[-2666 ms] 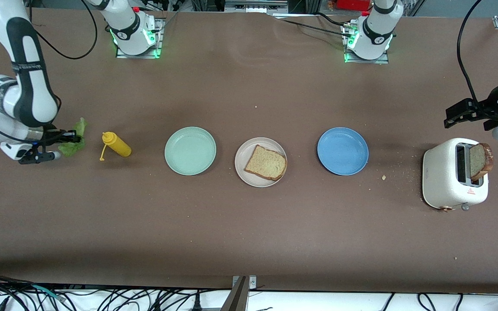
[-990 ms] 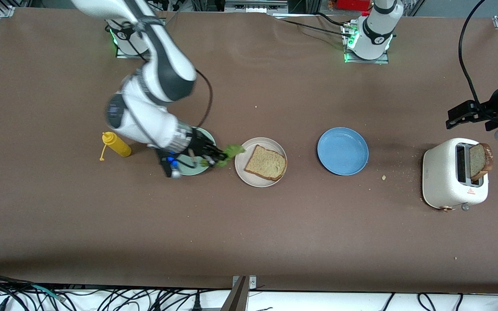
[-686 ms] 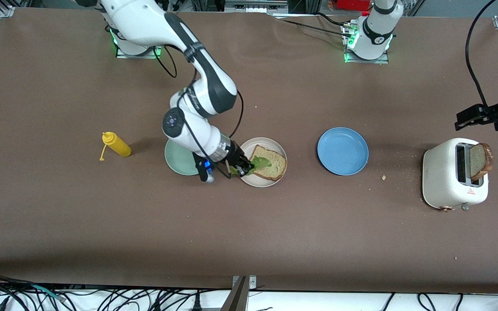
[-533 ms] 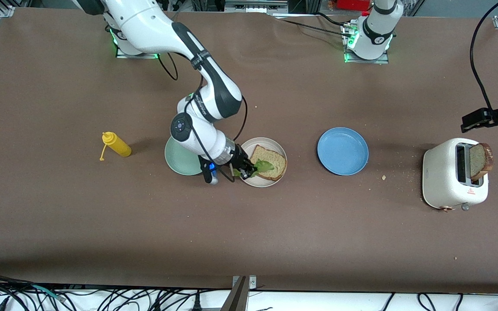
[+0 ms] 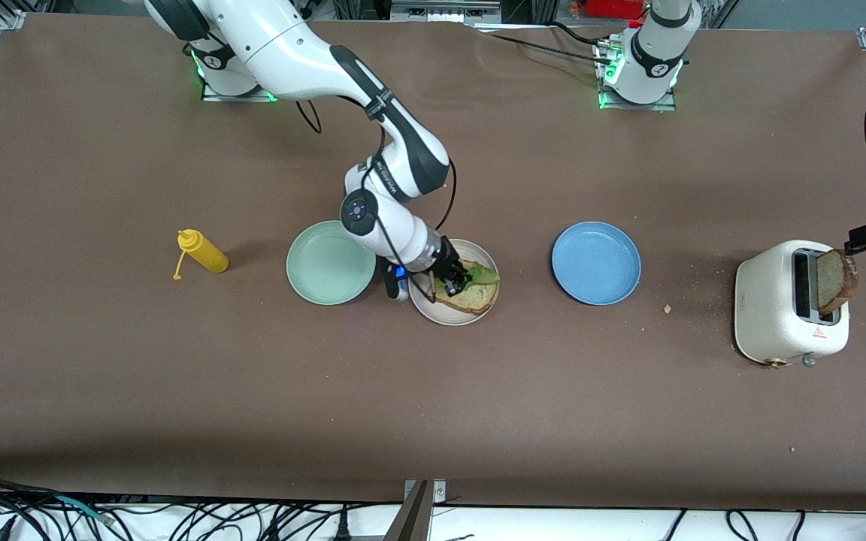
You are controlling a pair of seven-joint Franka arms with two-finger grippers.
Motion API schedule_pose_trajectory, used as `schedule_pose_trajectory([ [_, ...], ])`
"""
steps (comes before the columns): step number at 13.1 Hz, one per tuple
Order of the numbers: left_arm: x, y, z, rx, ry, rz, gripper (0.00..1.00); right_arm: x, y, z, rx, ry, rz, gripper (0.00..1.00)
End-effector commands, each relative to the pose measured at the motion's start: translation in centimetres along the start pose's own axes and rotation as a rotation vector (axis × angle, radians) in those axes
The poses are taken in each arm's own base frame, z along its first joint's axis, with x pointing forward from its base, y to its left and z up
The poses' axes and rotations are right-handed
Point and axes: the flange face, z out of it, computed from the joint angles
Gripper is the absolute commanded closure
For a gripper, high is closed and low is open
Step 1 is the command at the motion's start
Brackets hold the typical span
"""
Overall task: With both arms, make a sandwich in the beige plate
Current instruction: 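Lower the lettuce onto the toast on the beige plate, then open the right gripper and withdraw it beside the mustard bottle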
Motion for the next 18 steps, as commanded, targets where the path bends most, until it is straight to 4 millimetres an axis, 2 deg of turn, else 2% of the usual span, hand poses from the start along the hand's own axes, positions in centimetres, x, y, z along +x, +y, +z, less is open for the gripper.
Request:
schedule_pose_trajectory([
  [1, 0.1, -1.4, 4.3, 0.011, -0.006, 0.053, 0.0, 0.3, 0.0, 0.1, -0.03, 0.033, -0.01, 1.0],
  [3, -0.1, -1.9, 7.4, 0.008, -0.002, 0.052, 0.0, 0.8, 0.0, -0.1, -0.054, 0.062, -0.041, 1.0],
  [6, -1.3, -4.0, 11.0, 0.006, 0.014, 0.071, 0.0, 1.1, -0.1, -0.2, -0.062, 0.075, -0.049, 1.0],
  [7, -1.6, -4.3, 11.9, 0.006, 0.017, 0.068, 0.01, 1.0, -0.2, -0.3, -0.06, 0.074, -0.048, 0.67],
  [8, -1.7, -4.2, 12.7, 0.002, 0.014, 0.067, 0.27, 1.0, -0.1, -0.3, -0.061, 0.073, -0.044, 0.2],
  [9, -1.8, -4.3, 13.0, 0.0, 0.011, 0.066, 0.74, 0.9, -0.2, -0.4, -0.06, 0.073, -0.045, 0.1],
  [10, -1.9, -4.3, 13.1, -0.001, 0.005, 0.068, 1.0, 0.8, -0.2, -0.6, -0.057, 0.07, -0.045, 0.07],
  [11, -1.8, -4.3, 13.2, -0.001, 0.0, 0.071, 1.0, 0.6, -0.4, -1.0, -0.051, 0.065, -0.041, 0.01],
  [13, -1.4, -4.0, 13.1, 0.003, -0.001, 0.079, 1.0, 0.3, -1.0, -2.5, -0.062, 0.056, -0.038, 0.01],
  [14, -1.2, -3.7, 12.9, 0.009, 0.002, 0.087, 1.0, 0.2, -1.4, -4.0, -0.07, 0.054, -0.039, 0.01],
  [15, -0.9, -3.6, 12.4, 0.017, 0.009, 0.094, 1.0, 0.3, -2.0, -6.3, -0.08, 0.05, -0.039, 0.01],
  [18, 0.1, -3.5, 8.7, 0.039, 0.047, 0.093, 1.0, 1.0, -3.1, -14.5, -0.17, 0.035, -0.127, 0.01],
])
